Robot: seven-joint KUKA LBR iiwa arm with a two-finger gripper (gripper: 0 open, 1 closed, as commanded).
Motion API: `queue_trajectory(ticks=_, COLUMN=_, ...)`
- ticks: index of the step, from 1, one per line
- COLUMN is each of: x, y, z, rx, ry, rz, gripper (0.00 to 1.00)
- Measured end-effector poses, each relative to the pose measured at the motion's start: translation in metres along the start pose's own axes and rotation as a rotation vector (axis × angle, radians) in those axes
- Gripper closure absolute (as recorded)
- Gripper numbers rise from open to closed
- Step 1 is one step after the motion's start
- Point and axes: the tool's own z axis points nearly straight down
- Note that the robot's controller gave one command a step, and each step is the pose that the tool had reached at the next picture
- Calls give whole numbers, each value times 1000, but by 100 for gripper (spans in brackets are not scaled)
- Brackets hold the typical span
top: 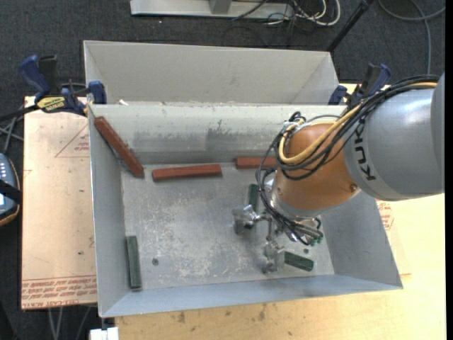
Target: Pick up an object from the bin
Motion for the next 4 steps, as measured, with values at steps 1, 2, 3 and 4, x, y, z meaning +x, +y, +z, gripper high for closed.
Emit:
queue_trajectory(ticks=1, x=7, y=-13, z=-34, rx=-5, ry=4, rz=-15, gripper=0)
queue_trajectory(ticks=2, x=0, y=-70, z=-47, rx=-1, ry=-4, rz=-72, gripper=0)
queue_trajectory(ticks=3, x=26, y=-61, z=-22, rx=-1, ry=-3, rz=-51, gripper=0)
queue_trajectory(ticks=4, x=54, y=-60, z=-6, rx=-3, ry=0, rz=20, gripper=0)
